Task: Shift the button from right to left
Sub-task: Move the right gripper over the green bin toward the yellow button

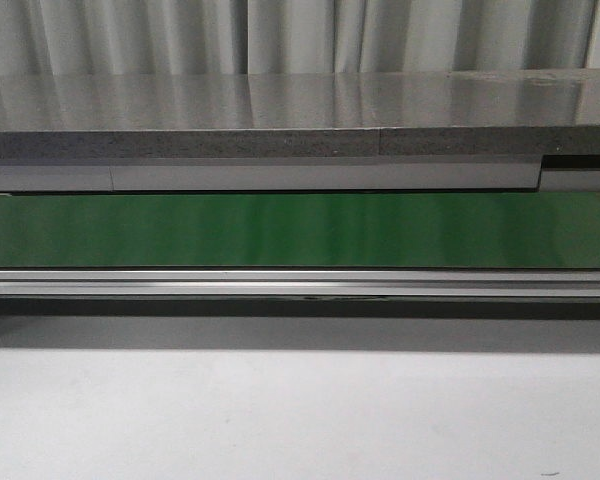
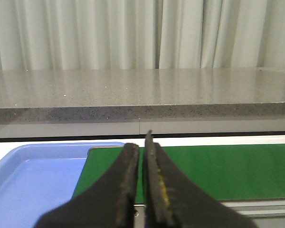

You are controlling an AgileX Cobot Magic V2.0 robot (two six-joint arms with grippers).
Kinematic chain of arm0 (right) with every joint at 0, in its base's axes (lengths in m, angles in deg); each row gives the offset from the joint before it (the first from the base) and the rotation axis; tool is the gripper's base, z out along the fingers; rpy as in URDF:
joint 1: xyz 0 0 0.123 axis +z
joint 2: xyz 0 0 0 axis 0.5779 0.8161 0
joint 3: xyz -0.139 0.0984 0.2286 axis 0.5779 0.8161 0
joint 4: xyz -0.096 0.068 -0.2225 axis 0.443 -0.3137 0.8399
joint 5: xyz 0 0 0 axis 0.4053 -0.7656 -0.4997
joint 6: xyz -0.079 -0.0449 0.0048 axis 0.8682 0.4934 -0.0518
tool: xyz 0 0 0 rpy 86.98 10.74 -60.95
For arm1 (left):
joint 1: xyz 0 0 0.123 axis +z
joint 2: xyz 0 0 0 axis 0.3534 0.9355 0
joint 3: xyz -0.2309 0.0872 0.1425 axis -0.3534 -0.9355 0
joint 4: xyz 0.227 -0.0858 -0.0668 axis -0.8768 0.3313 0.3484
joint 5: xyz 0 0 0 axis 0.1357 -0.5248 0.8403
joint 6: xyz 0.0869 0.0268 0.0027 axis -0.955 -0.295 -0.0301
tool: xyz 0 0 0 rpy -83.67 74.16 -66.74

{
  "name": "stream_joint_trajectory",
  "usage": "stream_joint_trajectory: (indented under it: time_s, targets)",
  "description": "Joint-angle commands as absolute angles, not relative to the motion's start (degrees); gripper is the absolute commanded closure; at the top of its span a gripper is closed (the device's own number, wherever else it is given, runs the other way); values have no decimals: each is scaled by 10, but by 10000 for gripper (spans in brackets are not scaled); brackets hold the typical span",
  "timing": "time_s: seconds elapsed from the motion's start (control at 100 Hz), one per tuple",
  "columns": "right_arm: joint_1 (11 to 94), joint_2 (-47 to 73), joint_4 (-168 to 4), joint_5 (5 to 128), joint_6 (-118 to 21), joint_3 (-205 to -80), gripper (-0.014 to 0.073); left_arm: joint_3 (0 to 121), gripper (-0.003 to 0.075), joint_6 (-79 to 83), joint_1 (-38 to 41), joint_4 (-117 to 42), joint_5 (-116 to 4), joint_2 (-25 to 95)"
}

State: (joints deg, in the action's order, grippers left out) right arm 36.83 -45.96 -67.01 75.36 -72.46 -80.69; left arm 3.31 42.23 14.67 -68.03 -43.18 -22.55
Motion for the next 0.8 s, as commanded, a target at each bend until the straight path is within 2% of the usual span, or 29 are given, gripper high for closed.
stream_joint_trajectory:
  time_s: [0.0,0.53,0.79]
  targets:
    - [367,-470,-666,798,-723,-806,662,9,715,428,141,-679,-385,-245]
    - [367,-470,-666,798,-722,-806,662,9,715,428,141,-679,-385,-245]
    - [367,-470,-647,842,-718,-806,662,9,715,428,141,-679,-385,-245]
